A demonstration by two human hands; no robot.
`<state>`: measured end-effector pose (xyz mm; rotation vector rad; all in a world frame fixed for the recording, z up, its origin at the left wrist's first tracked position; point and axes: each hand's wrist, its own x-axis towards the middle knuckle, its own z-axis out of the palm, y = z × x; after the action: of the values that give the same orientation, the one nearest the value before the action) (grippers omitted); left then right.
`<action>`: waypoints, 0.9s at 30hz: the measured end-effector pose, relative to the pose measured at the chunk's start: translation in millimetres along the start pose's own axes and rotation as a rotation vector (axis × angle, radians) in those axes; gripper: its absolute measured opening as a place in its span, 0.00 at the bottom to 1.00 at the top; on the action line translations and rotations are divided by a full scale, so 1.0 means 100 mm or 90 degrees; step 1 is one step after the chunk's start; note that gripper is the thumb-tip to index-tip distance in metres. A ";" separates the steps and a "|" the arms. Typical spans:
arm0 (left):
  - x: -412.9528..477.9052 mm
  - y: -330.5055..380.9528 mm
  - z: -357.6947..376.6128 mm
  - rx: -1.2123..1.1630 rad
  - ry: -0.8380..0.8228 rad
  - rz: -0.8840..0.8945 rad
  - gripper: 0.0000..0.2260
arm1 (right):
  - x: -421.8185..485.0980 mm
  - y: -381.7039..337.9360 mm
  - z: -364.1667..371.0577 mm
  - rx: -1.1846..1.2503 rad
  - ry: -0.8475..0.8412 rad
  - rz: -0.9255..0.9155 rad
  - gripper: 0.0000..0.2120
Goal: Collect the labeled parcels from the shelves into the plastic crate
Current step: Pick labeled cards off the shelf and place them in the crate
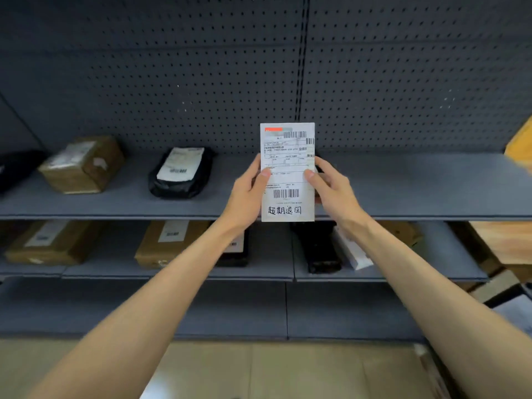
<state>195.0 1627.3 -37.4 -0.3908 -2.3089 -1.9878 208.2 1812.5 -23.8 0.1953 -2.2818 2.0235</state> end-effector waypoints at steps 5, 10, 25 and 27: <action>0.47 0.64 -0.04 0.011 0.011 0.096 0.18 | 0.43 -0.57 -0.20 -0.008 0.011 -0.093 0.15; 0.76 1.11 -0.08 0.007 0.035 0.166 0.19 | 0.69 -1.05 -0.34 -0.010 0.020 -0.157 0.17; 1.30 1.76 -0.12 0.008 0.054 0.180 0.19 | 1.14 -1.72 -0.61 -0.031 0.037 -0.198 0.22; 1.34 1.76 -0.12 0.006 0.064 0.163 0.20 | 1.20 -1.72 -0.65 -0.045 0.035 -0.188 0.22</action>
<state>105.8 1658.0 163.4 -0.5409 -2.0888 -1.8300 114.7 1852.5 171.0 0.4368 -2.1407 1.7771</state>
